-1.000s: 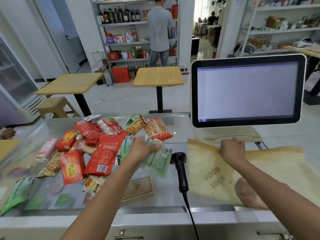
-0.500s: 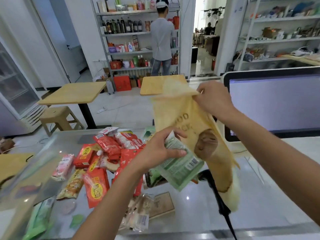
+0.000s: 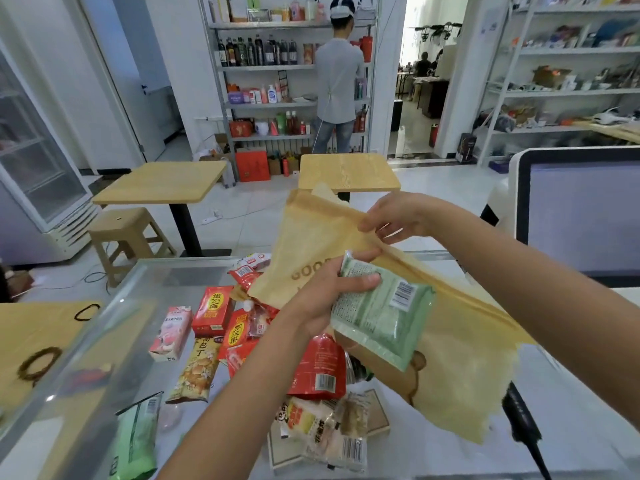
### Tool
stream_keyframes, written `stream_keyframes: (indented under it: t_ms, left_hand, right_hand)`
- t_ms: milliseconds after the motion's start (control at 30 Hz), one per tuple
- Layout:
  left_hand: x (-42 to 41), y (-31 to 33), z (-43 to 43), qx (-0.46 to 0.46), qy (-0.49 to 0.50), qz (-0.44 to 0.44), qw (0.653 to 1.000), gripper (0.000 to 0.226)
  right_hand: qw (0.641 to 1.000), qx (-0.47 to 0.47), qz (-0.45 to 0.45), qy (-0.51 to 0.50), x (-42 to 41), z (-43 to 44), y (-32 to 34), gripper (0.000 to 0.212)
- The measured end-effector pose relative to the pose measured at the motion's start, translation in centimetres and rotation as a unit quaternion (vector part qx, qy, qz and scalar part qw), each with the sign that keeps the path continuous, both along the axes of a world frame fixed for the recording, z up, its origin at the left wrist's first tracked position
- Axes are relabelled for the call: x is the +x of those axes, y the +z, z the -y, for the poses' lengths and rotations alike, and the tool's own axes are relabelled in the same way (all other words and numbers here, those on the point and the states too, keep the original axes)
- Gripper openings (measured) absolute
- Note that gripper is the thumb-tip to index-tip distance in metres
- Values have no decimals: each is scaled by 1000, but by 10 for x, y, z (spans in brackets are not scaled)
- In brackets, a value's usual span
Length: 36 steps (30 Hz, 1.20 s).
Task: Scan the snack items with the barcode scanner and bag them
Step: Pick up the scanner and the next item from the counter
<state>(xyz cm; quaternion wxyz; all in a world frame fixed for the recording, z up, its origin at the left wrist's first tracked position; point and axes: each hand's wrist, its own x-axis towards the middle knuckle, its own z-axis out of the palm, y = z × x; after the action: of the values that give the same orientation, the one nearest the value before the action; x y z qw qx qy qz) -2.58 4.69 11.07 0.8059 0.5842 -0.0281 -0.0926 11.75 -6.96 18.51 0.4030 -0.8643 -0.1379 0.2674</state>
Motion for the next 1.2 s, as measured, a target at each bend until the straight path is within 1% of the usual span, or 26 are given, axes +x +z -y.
stream_keyframes:
  t_ms: [67,167,233,267,333,367,433,467,567,600,667,767,833,867,933,967,1000,1067,1100,1133,1200]
  left_hand:
    - [2,-2,-6,-38,-2,2,999,53]
    - [5,-4,-14,-82,8,15,996,42]
    - [7,-6,-18,-97,20,13,995,33]
    - [8,-7,-20,-99,24,13,995,28]
    - [9,-7,-25,-103,25,13,994,21]
    - [10,-7,-27,-108,25,14,994,21]
    - [10,-5,-33,-118,28,16,992,30]
    - [10,-3,-36,-122,32,16,992,37]
    - [11,-4,-43,-130,37,13,991,66]
    - [11,-5,-45,-132,36,12,991,75]
    - [10,-8,-50,-136,34,14,990,79]
    - [3,-15,-61,-133,43,-2,990,74]
    - [-4,-22,-70,-108,58,-31,992,65]
    - [-7,-25,-73,-90,63,-54,993,57]
    - [-14,-29,-80,-47,79,-113,989,40]
    - [-18,-30,-85,-19,88,-142,986,37]
    - [-20,-30,-89,10,90,-165,982,37]
    - [-25,-24,-96,62,103,-195,973,43]
    - [-26,-18,-97,86,124,-188,970,44]
    - [-26,-10,-97,118,156,-162,967,41]
    - [-26,13,-92,202,208,-67,955,27]
  right_hand:
    - [1000,10,-20,18,-2,-3,-2,18]
    - [997,41,-49,50,-1,-3,-4,19]
    - [994,76,-45,59,2,-1,-7,24]
    - [994,79,-28,64,3,2,-9,27]
    - [995,48,7,85,7,7,-13,31]
    - [995,27,6,100,9,10,-16,33]
    - [993,8,-18,114,11,16,-21,41]
    - [994,8,-24,110,13,18,-24,38]
    - [997,15,1,76,16,20,-29,5]
    - [998,12,17,54,18,21,-29,3]
    - [999,15,42,-12,24,23,-30,10]
    - [986,72,45,-140,33,24,-26,15]
    - [977,75,63,-191,38,24,-19,19]
    - [977,69,61,-191,39,25,-13,21]
    - [987,73,20,-142,40,30,0,21]
    - [992,65,-2,-110,40,32,5,22]
    - [996,42,-12,-82,38,34,9,22]
    - [998,-24,12,-48,35,37,13,23]
    - [997,-54,37,-43,33,35,13,26]
    - [995,-71,62,-44,32,33,13,28]
    - [991,-69,99,-53,29,26,13,27]
